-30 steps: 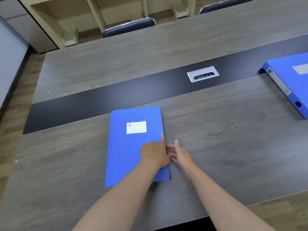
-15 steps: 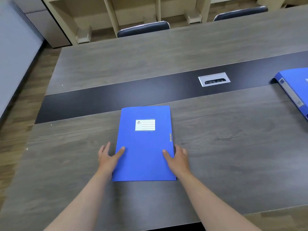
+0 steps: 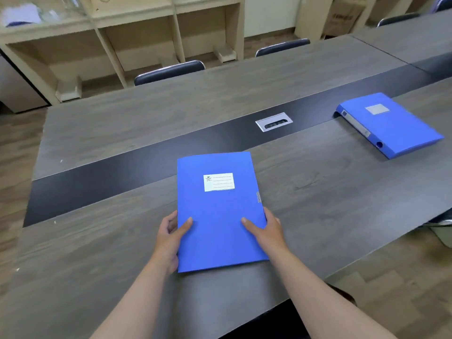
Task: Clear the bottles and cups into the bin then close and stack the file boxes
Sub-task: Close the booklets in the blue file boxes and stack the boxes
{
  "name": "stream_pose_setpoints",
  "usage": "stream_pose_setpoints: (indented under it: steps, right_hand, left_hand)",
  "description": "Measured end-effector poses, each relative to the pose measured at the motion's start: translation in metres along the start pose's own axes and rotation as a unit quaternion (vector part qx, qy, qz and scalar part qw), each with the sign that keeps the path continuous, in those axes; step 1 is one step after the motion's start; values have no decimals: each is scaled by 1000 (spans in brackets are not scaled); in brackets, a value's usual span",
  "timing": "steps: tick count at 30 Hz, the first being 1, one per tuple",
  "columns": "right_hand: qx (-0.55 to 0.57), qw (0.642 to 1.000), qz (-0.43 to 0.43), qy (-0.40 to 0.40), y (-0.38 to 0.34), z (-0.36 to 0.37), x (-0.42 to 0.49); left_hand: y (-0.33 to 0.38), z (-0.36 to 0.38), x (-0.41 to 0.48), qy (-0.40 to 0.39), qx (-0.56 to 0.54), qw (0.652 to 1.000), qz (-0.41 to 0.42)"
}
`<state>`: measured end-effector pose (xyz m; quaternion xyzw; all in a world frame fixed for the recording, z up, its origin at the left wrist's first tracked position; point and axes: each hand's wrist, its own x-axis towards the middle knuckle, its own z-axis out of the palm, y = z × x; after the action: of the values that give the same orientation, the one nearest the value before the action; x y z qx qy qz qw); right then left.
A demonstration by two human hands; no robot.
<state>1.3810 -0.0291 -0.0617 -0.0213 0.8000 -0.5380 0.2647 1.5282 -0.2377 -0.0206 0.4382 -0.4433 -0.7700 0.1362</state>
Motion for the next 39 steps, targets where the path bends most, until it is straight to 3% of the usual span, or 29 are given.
stream_pose_setpoints:
  steps: [10,21,31,39]
  right_hand:
    - [12,990,-37,133,-18,-74,-85]
    - [17,974,-30,225,7,-250,-117]
    - [37,968,-64,240,28,-457,-102]
    - [-9,975,-59,215,14,-556,-34]
  left_hand:
    - [16,63,-48,-79,140,983,83]
    - [-36,224,-117,-157,169,966,121]
    - [-105,417,-178,-140,190,957,168]
    - [-118,528,-167,-119,182,963,158]
